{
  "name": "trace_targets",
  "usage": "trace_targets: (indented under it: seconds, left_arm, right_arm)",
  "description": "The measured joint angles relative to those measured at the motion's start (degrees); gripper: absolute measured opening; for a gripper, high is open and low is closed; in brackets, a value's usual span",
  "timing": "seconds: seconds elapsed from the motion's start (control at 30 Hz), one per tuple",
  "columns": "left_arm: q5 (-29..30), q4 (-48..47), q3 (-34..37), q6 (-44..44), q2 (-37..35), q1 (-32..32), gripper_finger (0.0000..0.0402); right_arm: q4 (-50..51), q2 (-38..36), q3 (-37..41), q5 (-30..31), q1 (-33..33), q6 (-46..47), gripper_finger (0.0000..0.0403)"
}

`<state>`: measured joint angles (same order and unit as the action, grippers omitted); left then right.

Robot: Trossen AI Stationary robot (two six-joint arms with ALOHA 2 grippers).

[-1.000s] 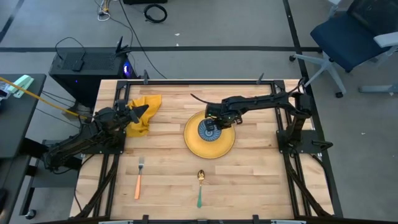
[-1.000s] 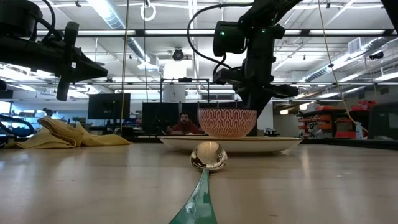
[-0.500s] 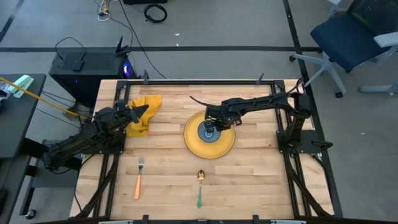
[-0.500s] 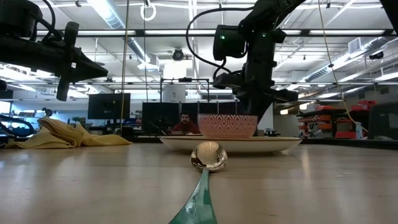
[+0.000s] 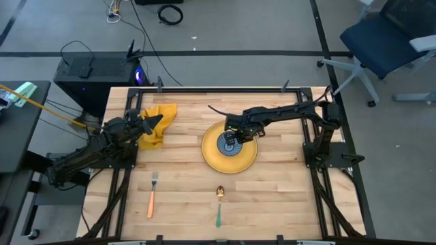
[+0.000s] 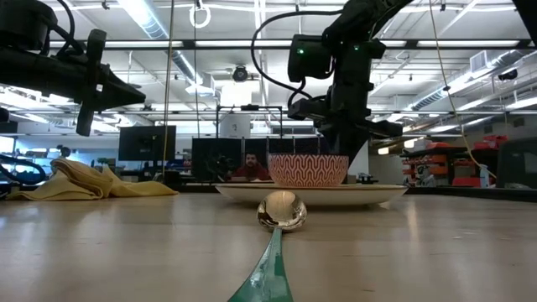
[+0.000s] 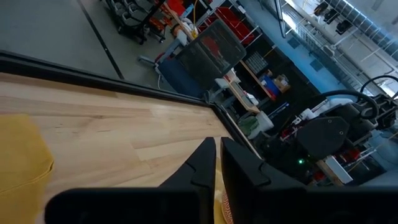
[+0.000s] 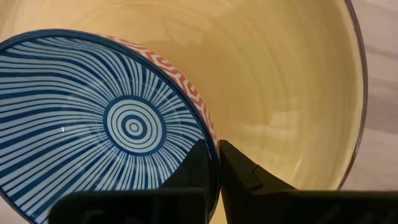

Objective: Set table place
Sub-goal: Put the blue bowl on the gold plate

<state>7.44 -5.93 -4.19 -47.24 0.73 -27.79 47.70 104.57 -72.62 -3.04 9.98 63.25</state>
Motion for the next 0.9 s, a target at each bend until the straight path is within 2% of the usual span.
trace_targets:
  seconds: [0.27, 0.6, 0.9]
  left_arm:
    - [-0.01, 0.02, 0.0, 0.0, 0.0, 0.0, 0.004]
    - [0.0, 0.02, 0.0, 0.0, 0.0, 0.0, 0.003]
    - [-0.02, 0.02, 0.0, 0.0, 0.0, 0.0, 0.004]
  right_arm:
    - [-0.02, 0.0, 0.0, -0.03, 0.0, 0.0, 0.0037]
    - [-0.09, 0.0, 0.0, -0.05, 0.0, -0.4, 0.0042]
    - [-0.09, -0.01, 0.0, -0.21, 0.0, -0.4, 0.0066]
